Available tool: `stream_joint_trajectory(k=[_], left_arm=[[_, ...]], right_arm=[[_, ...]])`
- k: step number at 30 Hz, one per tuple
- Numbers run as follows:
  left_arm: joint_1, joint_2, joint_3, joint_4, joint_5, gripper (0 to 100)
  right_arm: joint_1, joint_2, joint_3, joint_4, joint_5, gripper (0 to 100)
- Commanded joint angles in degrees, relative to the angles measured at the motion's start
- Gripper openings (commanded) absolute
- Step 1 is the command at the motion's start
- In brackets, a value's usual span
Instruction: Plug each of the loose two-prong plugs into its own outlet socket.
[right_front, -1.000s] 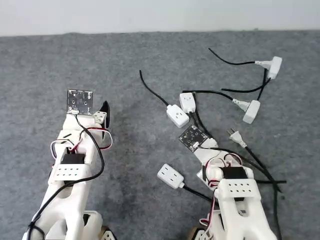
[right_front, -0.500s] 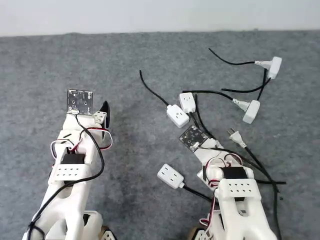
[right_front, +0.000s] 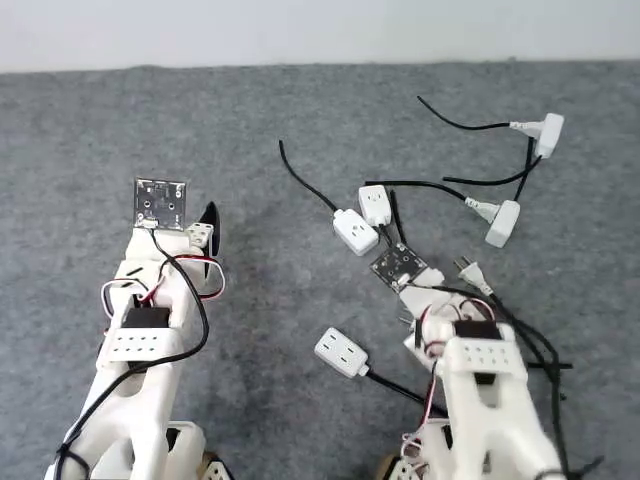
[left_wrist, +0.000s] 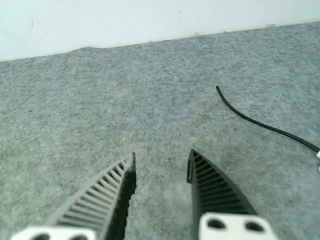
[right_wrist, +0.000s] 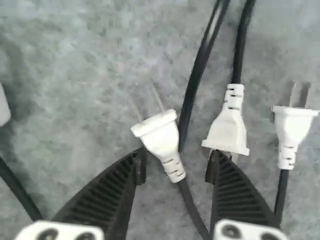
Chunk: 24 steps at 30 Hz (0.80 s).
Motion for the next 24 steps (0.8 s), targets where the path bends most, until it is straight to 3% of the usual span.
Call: stream_joint_trajectory(k=[1,14,16,19,21,24], left_arm=[[0.44,-1.93,-1.71,-1.49,-0.62,17],[0.44,-1.93,-1.71,-1.49,-0.62,17],[0.44,-1.93,-1.71,-1.49,-0.62,17],[0.44,-1.93,-1.71,-1.49,-0.62,17],[0.44,-1.93,-1.71,-1.49,-0.62,17],[0.44,-1.93,-1.71,-1.49,-0.62,17]], right_arm=[[0.13,9.01,-8.62,1.63,0.79,20.1],[-2.59,24.22,-20.92,9.01,0.79,20.0],[-2.59,24.48,-21.10,9.01,0.88,16.5],[-2.68,24.75,-21.10,9.01,1.67,0.4],[-2.51,24.75,-21.10,9.01,1.76,3.7],[-2.68,24.75,-21.10,8.75,1.67,0.5]])
